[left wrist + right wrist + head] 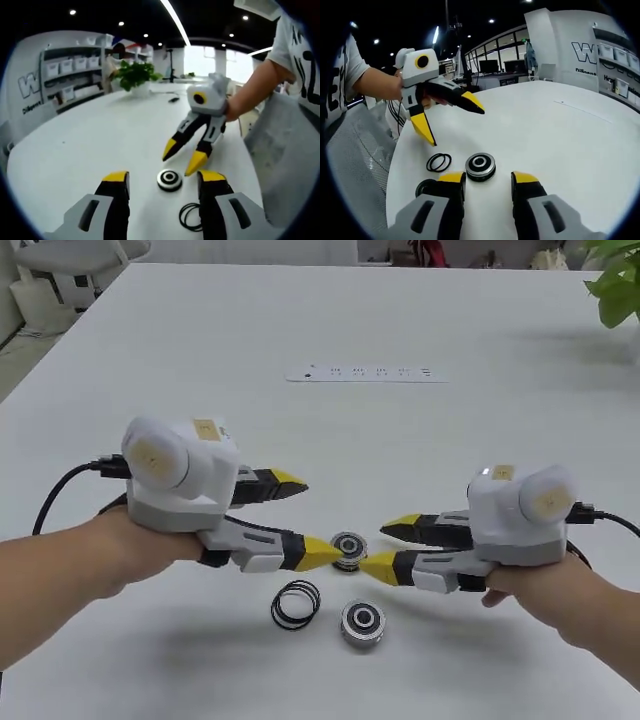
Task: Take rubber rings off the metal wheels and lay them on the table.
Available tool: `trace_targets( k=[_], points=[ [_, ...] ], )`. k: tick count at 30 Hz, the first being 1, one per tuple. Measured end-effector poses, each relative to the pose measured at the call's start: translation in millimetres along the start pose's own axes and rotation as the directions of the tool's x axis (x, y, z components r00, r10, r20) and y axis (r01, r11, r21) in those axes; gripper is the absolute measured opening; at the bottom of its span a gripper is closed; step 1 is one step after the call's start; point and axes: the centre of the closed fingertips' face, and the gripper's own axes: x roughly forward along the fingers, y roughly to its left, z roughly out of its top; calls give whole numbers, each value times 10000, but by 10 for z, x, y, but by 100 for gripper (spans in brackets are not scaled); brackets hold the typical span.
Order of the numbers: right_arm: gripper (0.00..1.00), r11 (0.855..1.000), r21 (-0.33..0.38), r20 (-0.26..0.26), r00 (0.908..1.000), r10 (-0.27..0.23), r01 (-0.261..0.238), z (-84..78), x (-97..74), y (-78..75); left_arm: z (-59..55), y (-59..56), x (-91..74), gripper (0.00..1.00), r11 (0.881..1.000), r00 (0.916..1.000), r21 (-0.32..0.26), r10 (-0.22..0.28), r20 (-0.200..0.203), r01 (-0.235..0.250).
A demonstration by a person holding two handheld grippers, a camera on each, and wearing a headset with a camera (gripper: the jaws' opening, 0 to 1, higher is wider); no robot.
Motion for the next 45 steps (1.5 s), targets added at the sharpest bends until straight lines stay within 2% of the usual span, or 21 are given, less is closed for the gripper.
trace_targets(
  k=[8,16,21,29,36,40,45],
  points=[
    [29,9998,-56,-123,9997,193,-193,-49,60,57,-82,11,106,48,9999,9999,-116,-20,-137,18],
    [24,9994,-82,-141,9993,340,-341,-70,87,67,-157,-70,231,41,9996,9989,-121,-262,-384,258],
    [22,9991,-123,-192,9990,395,-397,-84,89,67,-167,-70,281,36,9998,9987,-56,-211,-458,209],
    [21,9988,-152,-204,9987,467,-471,-94,105,96,-211,-69,325,28,9996,9976,-17,-266,-643,265],
    [21,9988,-104,-117,9988,478,-479,-88,109,96,-240,-89,376,25,9997,9968,-24,-238,-764,236],
    [21,9989,-95,-115,9989,465,-466,-86,108,98,-298,-86,407,20,9998,9944,-32,-220,-1034,218],
    [20,9989,-129,-138,9989,453,-454,-93,101,98,-281,-95,415,17,9998,9948,-94,-198,-999,189]
  ],
)
